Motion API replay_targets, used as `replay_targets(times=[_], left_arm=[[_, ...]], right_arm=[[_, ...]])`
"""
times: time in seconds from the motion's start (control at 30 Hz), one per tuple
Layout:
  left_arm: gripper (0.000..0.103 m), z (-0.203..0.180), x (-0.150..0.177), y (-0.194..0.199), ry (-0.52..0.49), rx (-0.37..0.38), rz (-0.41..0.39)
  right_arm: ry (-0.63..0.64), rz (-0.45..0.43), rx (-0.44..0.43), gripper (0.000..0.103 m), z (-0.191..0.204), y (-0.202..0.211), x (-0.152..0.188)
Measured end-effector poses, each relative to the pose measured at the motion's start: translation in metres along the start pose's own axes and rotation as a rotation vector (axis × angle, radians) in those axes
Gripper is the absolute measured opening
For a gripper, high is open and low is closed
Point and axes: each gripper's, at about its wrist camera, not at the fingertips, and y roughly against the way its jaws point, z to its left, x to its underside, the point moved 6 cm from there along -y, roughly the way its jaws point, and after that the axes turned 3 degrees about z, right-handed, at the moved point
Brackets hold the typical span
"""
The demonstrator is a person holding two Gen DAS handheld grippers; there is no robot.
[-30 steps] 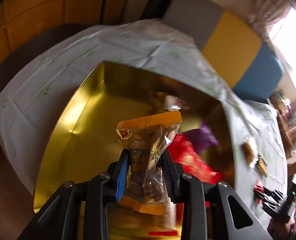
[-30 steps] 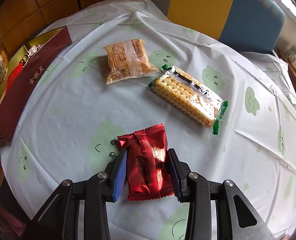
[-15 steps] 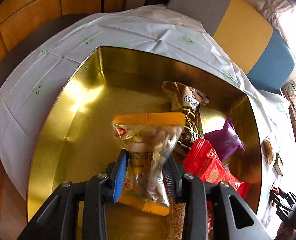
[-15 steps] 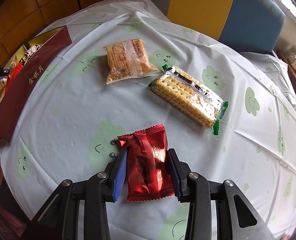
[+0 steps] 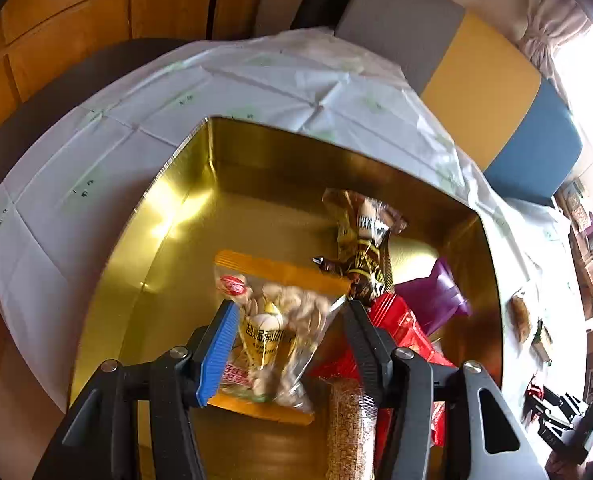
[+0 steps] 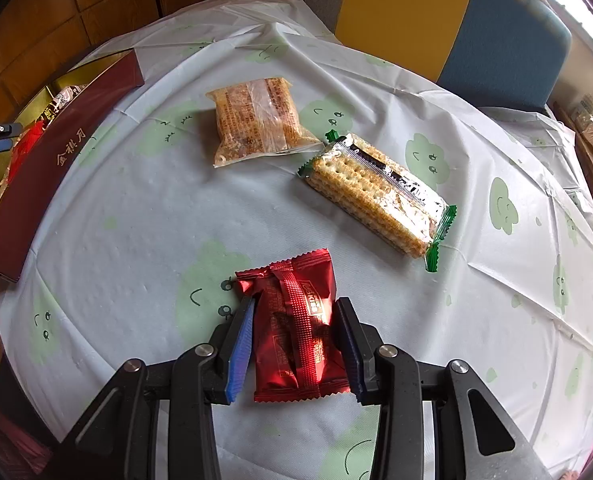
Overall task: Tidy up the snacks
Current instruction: 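Release the pistachio bag into the tin while the right gripper holds the red foil snack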
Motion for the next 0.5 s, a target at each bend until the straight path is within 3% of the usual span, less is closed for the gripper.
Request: replay_targets(times=[0.5], left_arm=[[0.056,-0.008,0.042,0.05,-0.094,-0.144,-0.163]], right_arm=[[0.026,-0.011,0.024,0.04,0.002,0.001,0.001]])
